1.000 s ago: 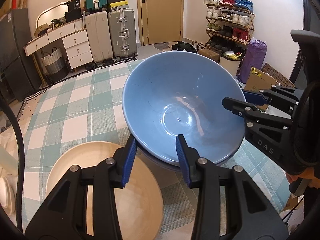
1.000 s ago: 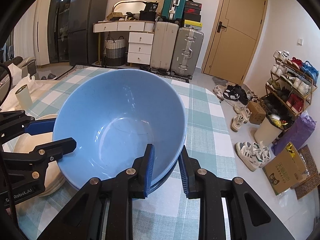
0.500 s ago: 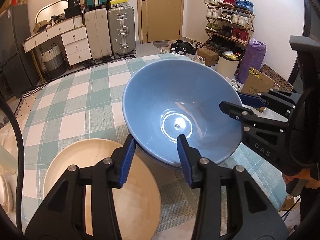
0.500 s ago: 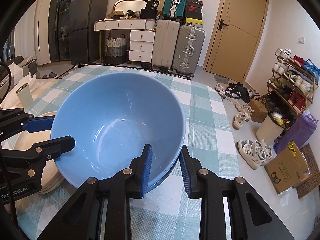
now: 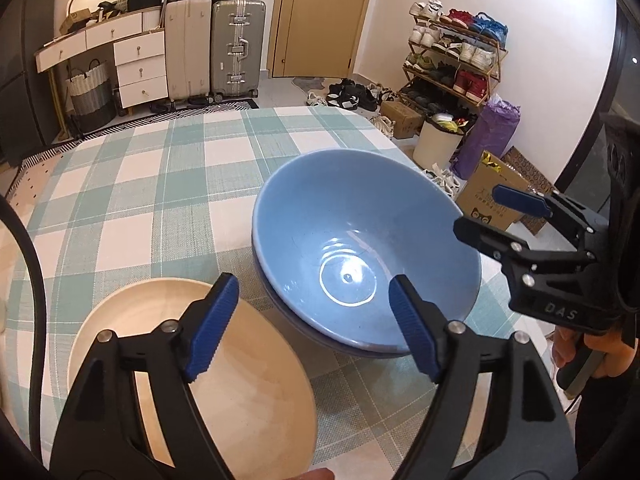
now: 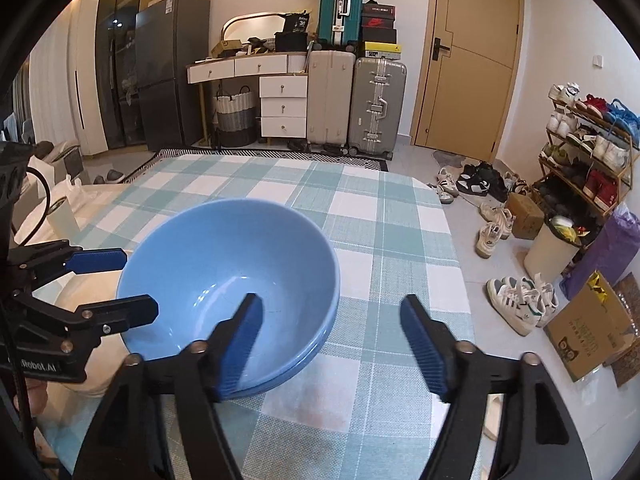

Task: Organize plates and bowls

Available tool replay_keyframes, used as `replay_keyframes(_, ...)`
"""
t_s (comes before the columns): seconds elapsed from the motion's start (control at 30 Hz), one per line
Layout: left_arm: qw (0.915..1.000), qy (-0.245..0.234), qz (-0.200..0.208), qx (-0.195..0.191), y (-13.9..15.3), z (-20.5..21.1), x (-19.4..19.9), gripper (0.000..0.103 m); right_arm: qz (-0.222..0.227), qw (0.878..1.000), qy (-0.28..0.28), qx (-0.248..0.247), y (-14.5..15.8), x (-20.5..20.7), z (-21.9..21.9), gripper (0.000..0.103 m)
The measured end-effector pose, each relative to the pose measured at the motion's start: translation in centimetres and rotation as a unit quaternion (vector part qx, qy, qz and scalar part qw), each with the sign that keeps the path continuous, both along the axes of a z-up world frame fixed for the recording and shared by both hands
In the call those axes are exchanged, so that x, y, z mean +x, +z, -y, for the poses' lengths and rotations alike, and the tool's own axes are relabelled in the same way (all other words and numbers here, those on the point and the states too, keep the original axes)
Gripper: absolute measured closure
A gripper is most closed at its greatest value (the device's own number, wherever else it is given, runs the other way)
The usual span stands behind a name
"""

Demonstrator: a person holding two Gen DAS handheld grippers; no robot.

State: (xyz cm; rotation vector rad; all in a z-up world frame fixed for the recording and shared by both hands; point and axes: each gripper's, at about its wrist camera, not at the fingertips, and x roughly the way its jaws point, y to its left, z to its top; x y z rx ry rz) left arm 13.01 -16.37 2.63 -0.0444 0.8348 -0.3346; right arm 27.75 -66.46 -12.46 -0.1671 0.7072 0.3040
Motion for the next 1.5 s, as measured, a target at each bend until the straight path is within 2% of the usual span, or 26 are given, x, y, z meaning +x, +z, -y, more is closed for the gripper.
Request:
replay_keyframes(0.1,1.0,0.003,0.002,-0.001,0.5,-0.3,0.5,0.024,-0.007,1.0,0.006,0.011,0.3,0.0,0.4,0.019)
replay_keyframes(0.2,1.0,0.007,0.005,-0.004,0.8,-0.7,0.8,0.011,-0.011,1.0,0.006,0.012,0.6,0.1,0.3,0.01)
replay_keyframes(0.23,0.9999,0.007,0.005,-0.006,0.9,-0.8,0.9,0.003,-0.012,1.0,0.005,0.012,0.6,0.1,0.3,0.007)
replay_keyframes(0.3,0.9999,0.008,0.007,-0.01,1.1,-1.0,1.0,0.002,-0.014,1.0,0.002,0.017,0.6,0.3,0.1,0.003)
replay_keyframes(0.57,0.9993,0.018,-0.018,-0.027,0.1,-1.6,2.6,0.003,-0.046,0.997,0.002,0.06,-0.5,1.6,0.2,0.002)
replay_keyframes(0.77,0.9965,0.027,-0.054,-0.057,-1.6,-2.3,4.5,0.003,-0.064,0.994,0.006,0.084,-1.9,2.2,-0.1,0.003)
replay_keyframes(0.83,0.9961,0.025,-0.06,-0.059,-2.1,-2.3,4.9,0.008,-0.073,0.993,0.008,0.093,-2.3,2.5,-0.1,0.005)
replay_keyframes(0.9,0.9959,0.02,-0.066,-0.059,-2.5,-2.1,5.3,0.012,-0.082,0.992,0.012,0.099,-2.8,2.7,-0.2,0.02)
replay_keyframes(0.97,0.9952,0.011,-0.073,-0.064,-2.9,-1.8,5.7,0.017,-0.09,0.991,0.011,0.098,-3.1,2.9,-0.3,0.027)
replay_keyframes(1.0,0.9948,0.007,-0.077,-0.067,-3.1,-1.7,5.8,0.02,-0.094,0.99,0.013,0.1,-3.3,3.0,-0.3,0.029)
replay_keyframes(1.07,0.9939,0.0,-0.084,-0.071,-3.4,-1.4,6.0,0.032,-0.097,0.99,0.014,0.105,-3.5,3.1,-0.4,0.033)
replay_keyframes(1.13,0.9939,-0.008,-0.087,-0.067,-3.7,-1.0,6.2,0.036,-0.098,0.989,0.014,0.107,-3.6,3.0,-0.4,0.036)
replay_keyframes(1.2,0.9941,-0.014,-0.087,-0.063,-4.0,-0.5,6.3,0.043,-0.098,0.989,0.017,0.109,-3.7,3.0,-0.5,0.044)
replay_keyframes(1.3,0.9955,-0.013,-0.082,-0.046,-4.2,0.1,6.3,0.047,-0.095,0.99,0.02,0.105,-3.5,2.9,-0.6,0.053)
replay_keyframes(1.5,0.9967,-0.01,-0.074,-0.031,-4.1,0.0,6.1,0.055,-0.087,0.992,0.011,0.095,-3.3,2.5,-0.8,0.057)
